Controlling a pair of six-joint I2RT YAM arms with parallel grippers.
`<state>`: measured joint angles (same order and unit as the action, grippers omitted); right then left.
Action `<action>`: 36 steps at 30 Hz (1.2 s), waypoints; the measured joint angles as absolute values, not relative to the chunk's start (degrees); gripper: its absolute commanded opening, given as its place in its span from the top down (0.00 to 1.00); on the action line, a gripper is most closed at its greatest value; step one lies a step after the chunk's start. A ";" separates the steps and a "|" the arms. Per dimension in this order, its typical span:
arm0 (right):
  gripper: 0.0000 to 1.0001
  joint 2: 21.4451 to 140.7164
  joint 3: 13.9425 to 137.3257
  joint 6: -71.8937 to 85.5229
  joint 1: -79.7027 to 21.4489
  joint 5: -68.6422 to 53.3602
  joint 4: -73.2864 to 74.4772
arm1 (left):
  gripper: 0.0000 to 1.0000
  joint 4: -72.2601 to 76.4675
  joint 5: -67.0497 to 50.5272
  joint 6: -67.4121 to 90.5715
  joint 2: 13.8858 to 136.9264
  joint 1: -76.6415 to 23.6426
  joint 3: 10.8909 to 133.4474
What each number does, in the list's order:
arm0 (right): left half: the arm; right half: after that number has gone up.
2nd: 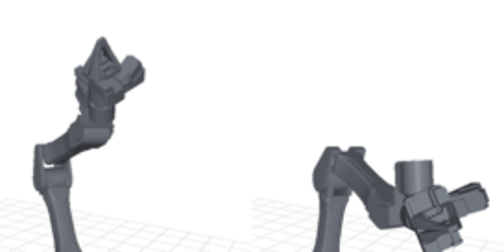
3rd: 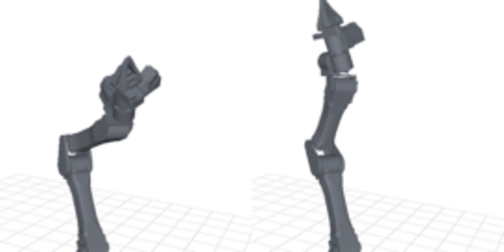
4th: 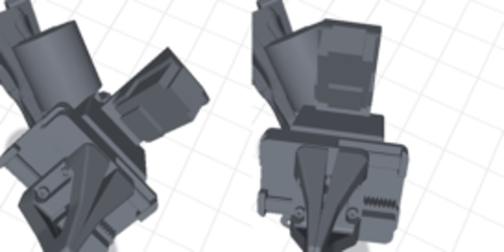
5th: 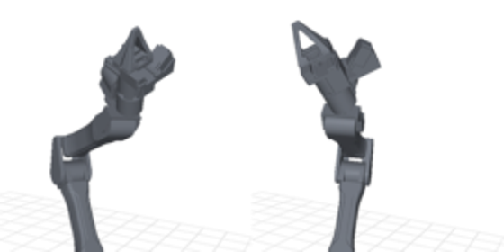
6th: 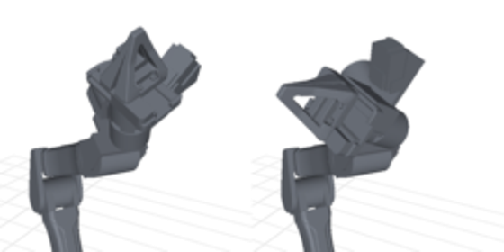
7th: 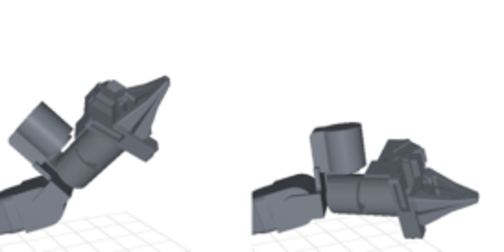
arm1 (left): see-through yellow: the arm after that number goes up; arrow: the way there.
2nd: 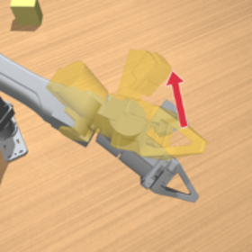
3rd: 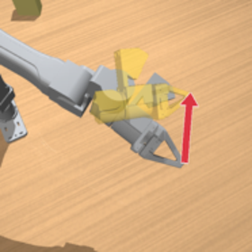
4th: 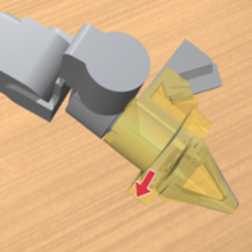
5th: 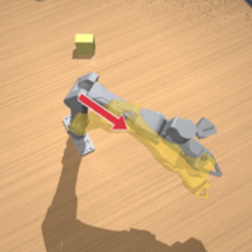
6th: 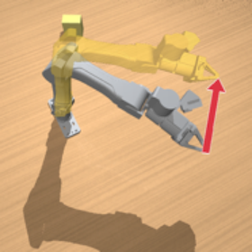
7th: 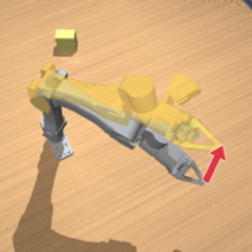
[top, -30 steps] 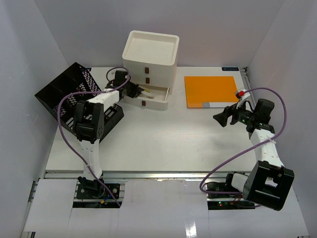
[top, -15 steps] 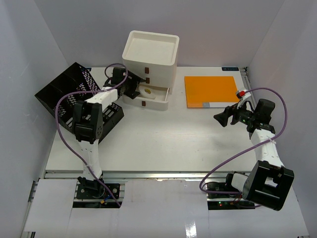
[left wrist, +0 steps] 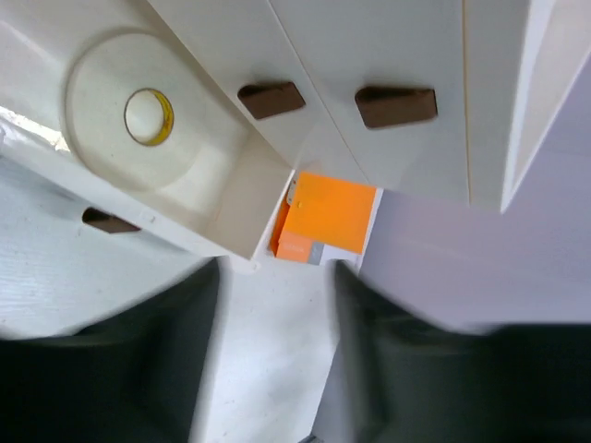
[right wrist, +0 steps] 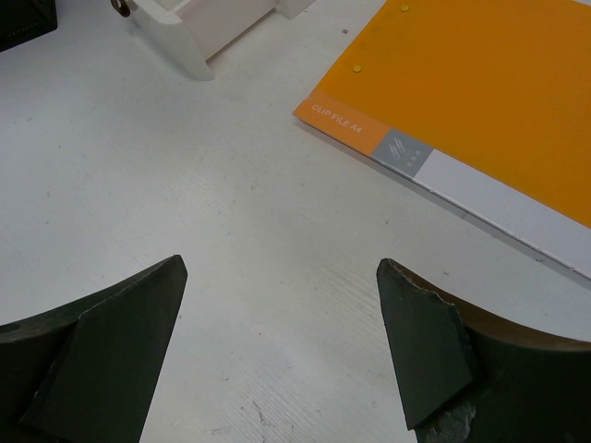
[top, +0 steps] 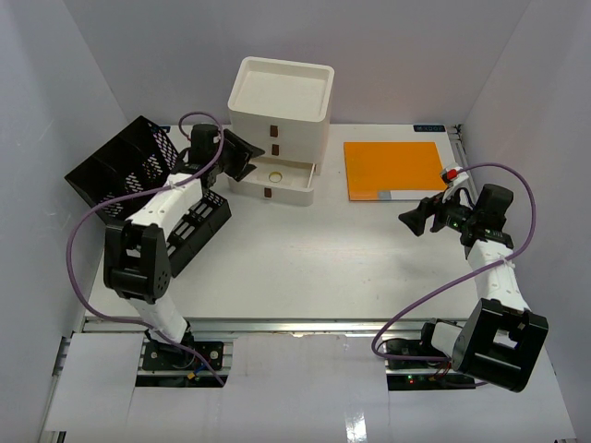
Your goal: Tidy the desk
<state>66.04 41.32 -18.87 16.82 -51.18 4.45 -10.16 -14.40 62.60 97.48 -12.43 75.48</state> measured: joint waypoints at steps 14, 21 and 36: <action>0.10 66.04 40.58 -18.87 16.84 -51.16 4.42 | 0.83 -16.53 -13.42 57.35 97.89 -15.84 65.77; 0.10 66.04 40.58 -18.87 16.86 -51.16 4.40 | 0.80 -19.93 -8.27 58.47 107.48 -17.32 73.13; 0.10 66.05 40.58 -19.27 16.86 -51.10 4.36 | 0.49 -22.71 -4.93 62.85 123.08 -17.19 92.20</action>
